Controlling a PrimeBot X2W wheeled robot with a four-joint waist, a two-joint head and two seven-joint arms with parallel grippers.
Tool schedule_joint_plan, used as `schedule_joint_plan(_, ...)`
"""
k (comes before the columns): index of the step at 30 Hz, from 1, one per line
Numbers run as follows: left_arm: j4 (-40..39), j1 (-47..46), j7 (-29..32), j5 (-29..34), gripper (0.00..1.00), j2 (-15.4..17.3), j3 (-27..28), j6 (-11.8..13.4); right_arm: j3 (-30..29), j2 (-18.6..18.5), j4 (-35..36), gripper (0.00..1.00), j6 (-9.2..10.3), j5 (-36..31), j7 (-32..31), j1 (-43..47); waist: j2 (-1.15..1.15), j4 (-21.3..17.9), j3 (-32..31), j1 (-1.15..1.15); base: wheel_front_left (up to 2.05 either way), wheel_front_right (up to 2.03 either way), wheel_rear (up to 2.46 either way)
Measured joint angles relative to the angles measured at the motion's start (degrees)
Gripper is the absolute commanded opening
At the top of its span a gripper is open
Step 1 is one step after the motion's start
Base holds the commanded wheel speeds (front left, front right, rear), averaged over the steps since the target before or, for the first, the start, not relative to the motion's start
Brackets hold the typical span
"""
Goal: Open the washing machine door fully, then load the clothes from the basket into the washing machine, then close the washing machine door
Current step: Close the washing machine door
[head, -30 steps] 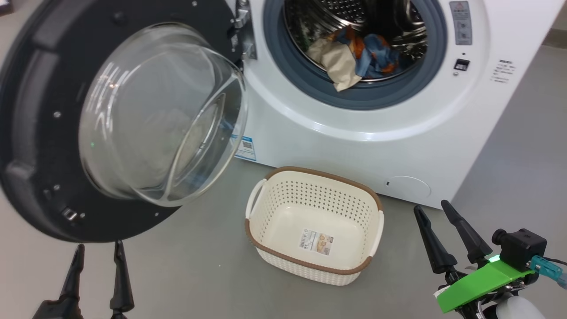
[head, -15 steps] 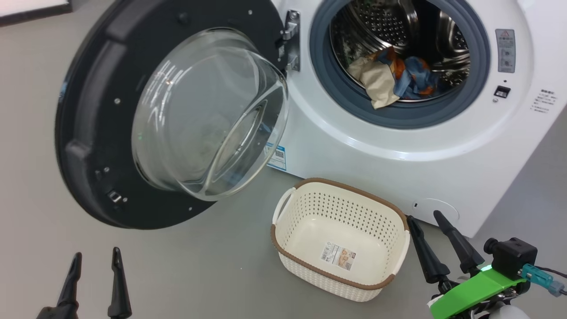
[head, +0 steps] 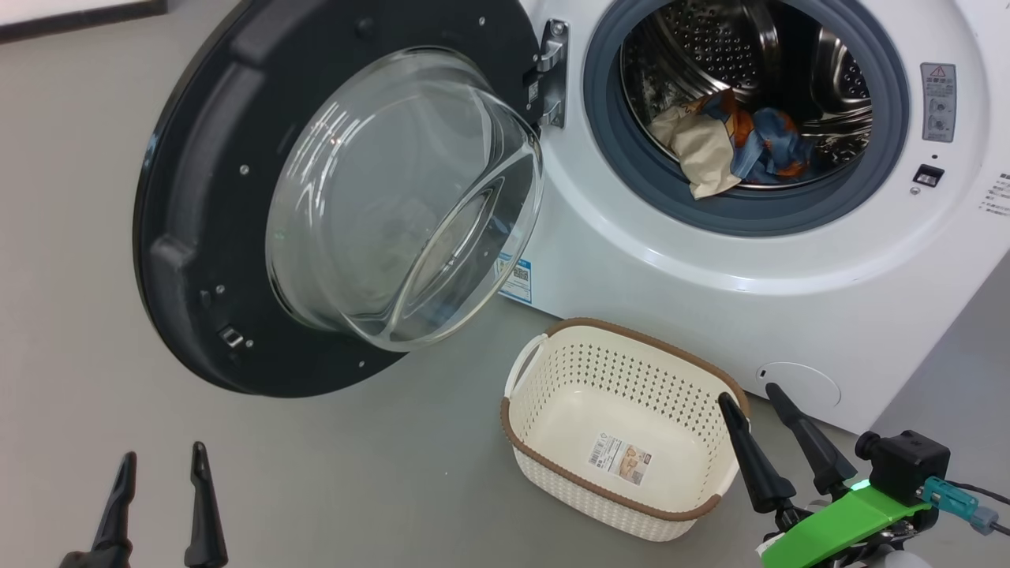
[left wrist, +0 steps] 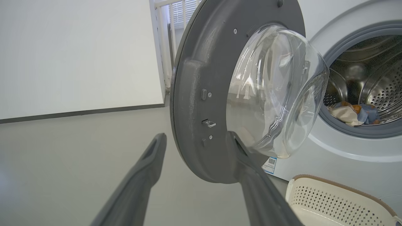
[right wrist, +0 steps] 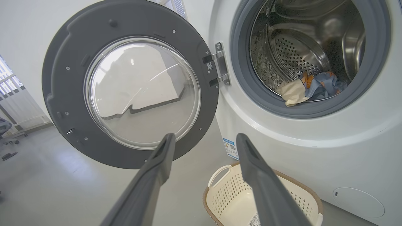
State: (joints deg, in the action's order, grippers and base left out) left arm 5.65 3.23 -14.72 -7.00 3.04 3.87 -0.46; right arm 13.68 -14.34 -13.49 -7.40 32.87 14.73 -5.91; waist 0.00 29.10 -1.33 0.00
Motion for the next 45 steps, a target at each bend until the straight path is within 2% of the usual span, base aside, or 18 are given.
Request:
schedule_joint_plan(11, -1.08, 0.12, 0.00, -0.23, 1.00, -0.02, 0.26, 0.71, 0.44, -0.03, -0.20, 1.00, 0.00, 0.01, 0.00, -0.20, 0.00, 0.62, 0.93, 0.00, 0.00, 0.00, 0.00)
schedule_joint_plan(45, -0.79, 0.14, 0.00, -1.26, 1.00, -0.05, 0.07, 0.63, 0.14, -0.37, -0.12, 1.00, 0.00, 0.08, 0.01, -0.18, 0.00, 0.25, 1.40, 0.00, 0.00, 0.00, 0.00)
